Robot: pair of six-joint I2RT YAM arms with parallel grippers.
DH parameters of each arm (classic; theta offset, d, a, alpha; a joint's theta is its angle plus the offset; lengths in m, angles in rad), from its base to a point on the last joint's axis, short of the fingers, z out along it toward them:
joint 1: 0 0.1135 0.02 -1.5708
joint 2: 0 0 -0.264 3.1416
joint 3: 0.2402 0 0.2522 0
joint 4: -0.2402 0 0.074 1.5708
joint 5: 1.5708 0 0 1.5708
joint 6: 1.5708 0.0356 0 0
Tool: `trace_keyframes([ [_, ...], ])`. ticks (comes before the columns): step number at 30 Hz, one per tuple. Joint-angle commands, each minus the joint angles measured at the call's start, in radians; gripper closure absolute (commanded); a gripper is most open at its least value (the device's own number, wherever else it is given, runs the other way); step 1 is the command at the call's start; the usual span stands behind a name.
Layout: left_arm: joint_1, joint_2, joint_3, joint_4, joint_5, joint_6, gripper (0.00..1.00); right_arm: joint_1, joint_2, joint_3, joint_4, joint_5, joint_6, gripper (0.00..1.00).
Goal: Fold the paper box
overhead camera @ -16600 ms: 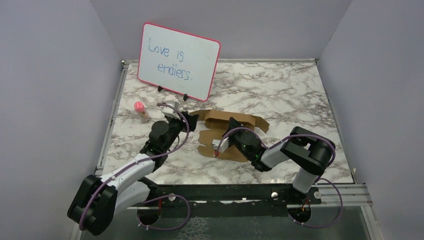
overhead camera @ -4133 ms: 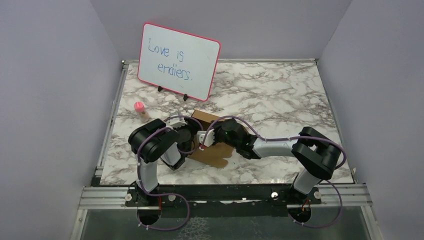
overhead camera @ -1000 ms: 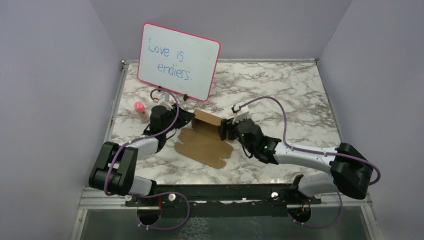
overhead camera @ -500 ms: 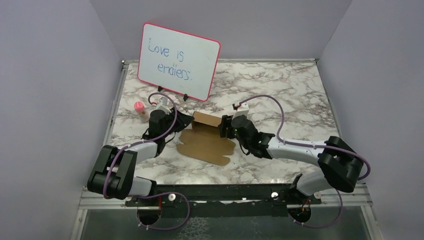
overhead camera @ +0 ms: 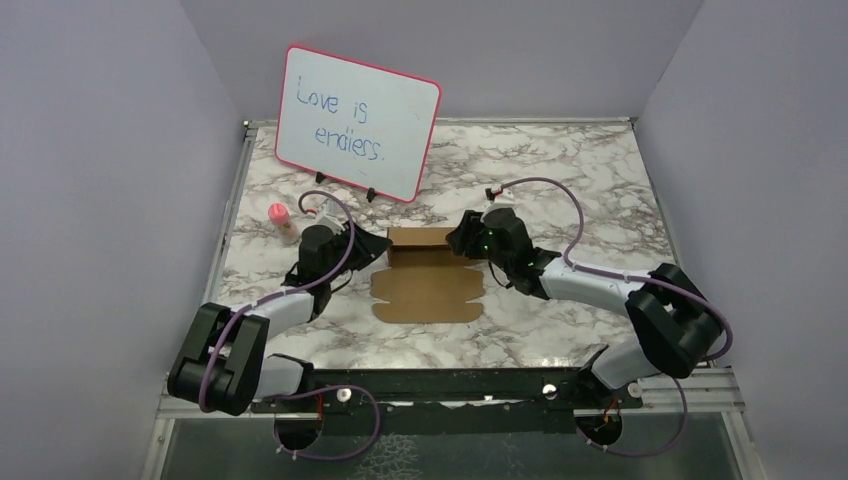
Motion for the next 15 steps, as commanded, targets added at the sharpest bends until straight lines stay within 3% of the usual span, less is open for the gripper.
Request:
trace_keyframes([
  [1, -0.019, -0.023, -0.003, 0.005, 0.032, -0.014, 0.70, -0.045, 0.025, 0.038, 0.061, -0.181, 0.019, 0.48],
  [7, -0.019, -0.043, -0.014, -0.010, -0.002, 0.001, 0.64, -0.083, -0.019, 0.000, 0.071, -0.199, -0.022, 0.47],
  [10, -0.019, -0.057, -0.017, -0.028, -0.027, 0.018, 0.63, -0.097, -0.067, -0.044, 0.108, -0.210, -0.059, 0.42],
  [15, -0.019, -0.077, -0.010, -0.059, -0.051, 0.048, 0.51, -0.117, -0.130, -0.090, 0.120, -0.191, -0.069, 0.32],
])
